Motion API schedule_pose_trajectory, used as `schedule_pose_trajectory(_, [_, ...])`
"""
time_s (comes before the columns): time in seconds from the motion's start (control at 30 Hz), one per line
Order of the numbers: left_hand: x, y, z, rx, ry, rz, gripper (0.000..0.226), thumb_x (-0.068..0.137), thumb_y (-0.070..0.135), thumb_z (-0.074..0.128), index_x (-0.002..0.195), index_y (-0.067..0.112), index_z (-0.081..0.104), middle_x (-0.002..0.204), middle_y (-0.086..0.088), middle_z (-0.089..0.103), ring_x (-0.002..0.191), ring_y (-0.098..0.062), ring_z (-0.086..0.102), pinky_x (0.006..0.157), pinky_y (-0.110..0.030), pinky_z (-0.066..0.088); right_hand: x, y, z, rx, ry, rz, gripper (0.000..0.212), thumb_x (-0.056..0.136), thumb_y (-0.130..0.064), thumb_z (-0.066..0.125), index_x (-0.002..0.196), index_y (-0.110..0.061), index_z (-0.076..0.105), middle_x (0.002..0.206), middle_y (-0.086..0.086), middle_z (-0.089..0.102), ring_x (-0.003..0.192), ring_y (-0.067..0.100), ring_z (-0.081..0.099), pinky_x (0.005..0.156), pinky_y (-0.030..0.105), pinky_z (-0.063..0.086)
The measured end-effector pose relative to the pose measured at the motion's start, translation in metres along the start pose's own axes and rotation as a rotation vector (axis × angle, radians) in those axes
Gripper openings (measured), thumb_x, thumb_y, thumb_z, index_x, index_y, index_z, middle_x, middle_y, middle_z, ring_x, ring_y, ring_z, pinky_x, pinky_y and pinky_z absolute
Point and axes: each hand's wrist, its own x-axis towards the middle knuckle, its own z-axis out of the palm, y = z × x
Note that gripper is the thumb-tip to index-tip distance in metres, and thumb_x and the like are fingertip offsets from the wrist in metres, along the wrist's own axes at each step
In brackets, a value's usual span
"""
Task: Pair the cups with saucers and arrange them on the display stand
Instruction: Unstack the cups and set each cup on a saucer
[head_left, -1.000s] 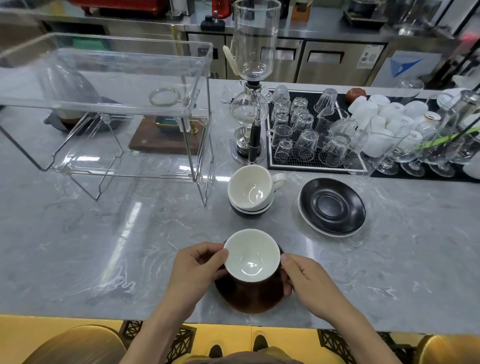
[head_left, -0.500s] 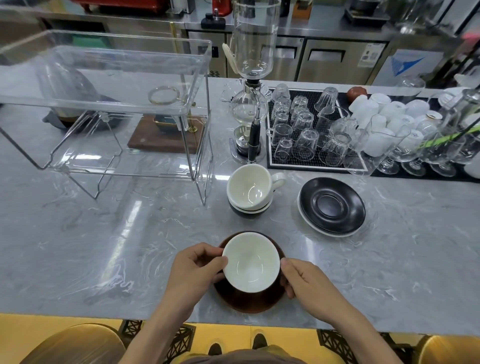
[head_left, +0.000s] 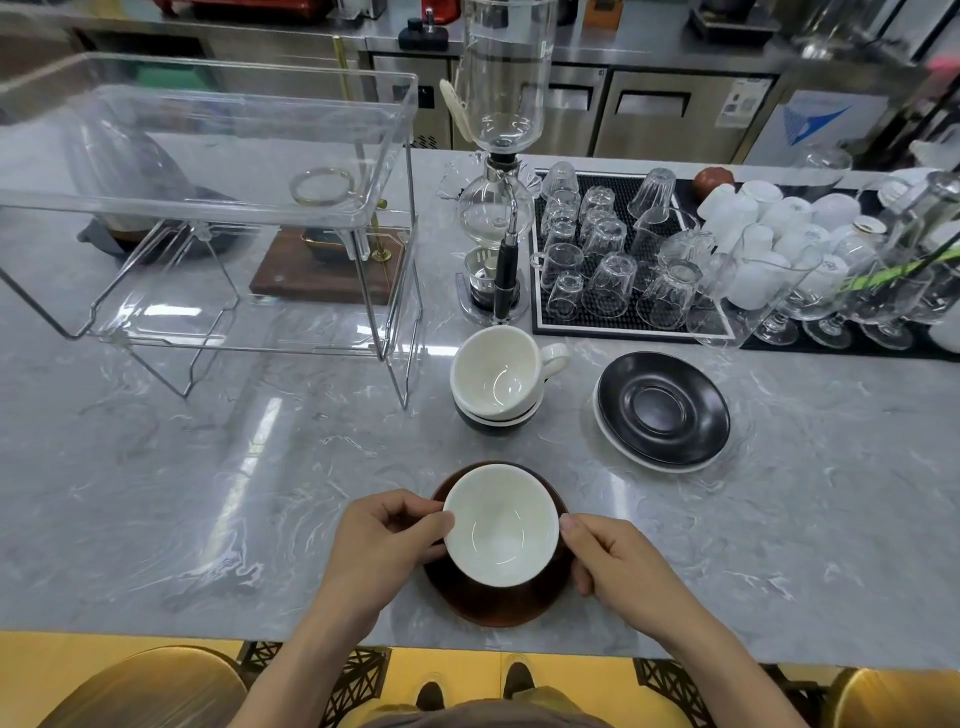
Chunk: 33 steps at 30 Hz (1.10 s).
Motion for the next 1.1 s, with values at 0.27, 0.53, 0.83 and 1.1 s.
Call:
schedule_pose_trajectory(0.27, [0.006, -0.001, -0.004, -0.005, -0.040, -0.034, 0.015, 0.082, 0.001, 0.078, 0.073, 0.014, 0.081, 0.081, -0.009, 0.078, 0.084, -0.024, 0.077, 0.072, -0.032, 0.064, 0.000, -0.002, -0.008, 0.112, 0.061, 0.044, 0.020, 0.095, -0.036, 0.063, 0.083, -0.023, 0.073, 0.064, 0.002, 0.069, 0.053, 0.009, 0.060, 0.055, 0.018, 0.051])
schedule_pose_trajectory(0.53, [0.009, 0.003, -0.006, 0.134, -0.030, -0.018, 0.017, 0.078, 0.005, 0.081, 0.074, 0.022, 0.080, 0.075, -0.005, 0.077, 0.075, -0.023, 0.076, 0.070, -0.033, 0.064, 0.002, -0.003, -0.010, 0.154, 0.104, 0.092, 0.015, 0.088, -0.031, 0.073, 0.084, -0.017, 0.070, 0.065, -0.006, 0.071, 0.054, 0.001, 0.060, 0.051, 0.014, 0.048])
schedule_pose_trajectory(0.83, [0.018, 0.020, -0.009, 0.103, 0.008, -0.006, 0.010, 0.085, 0.010, 0.078, 0.081, 0.019, 0.079, 0.071, -0.004, 0.075, 0.065, -0.017, 0.073, 0.060, -0.027, 0.061, 0.005, -0.008, -0.016, 0.251, 0.353, 0.021, 0.010, 0.089, -0.016, 0.072, 0.079, -0.013, 0.071, 0.063, -0.006, 0.065, 0.058, 0.001, 0.055, 0.056, 0.018, 0.045])
schedule_pose_trajectory(1.1, [0.026, 0.031, 0.001, 0.105, 0.061, 0.085, 0.007, 0.086, 0.011, 0.078, 0.086, 0.018, 0.077, 0.078, -0.003, 0.077, 0.072, -0.019, 0.074, 0.068, -0.031, 0.063, 0.013, -0.021, -0.029, 0.262, 0.397, -0.058, 0.011, 0.091, -0.014, 0.069, 0.080, -0.013, 0.070, 0.068, 0.004, 0.068, 0.055, 0.002, 0.057, 0.053, 0.014, 0.049])
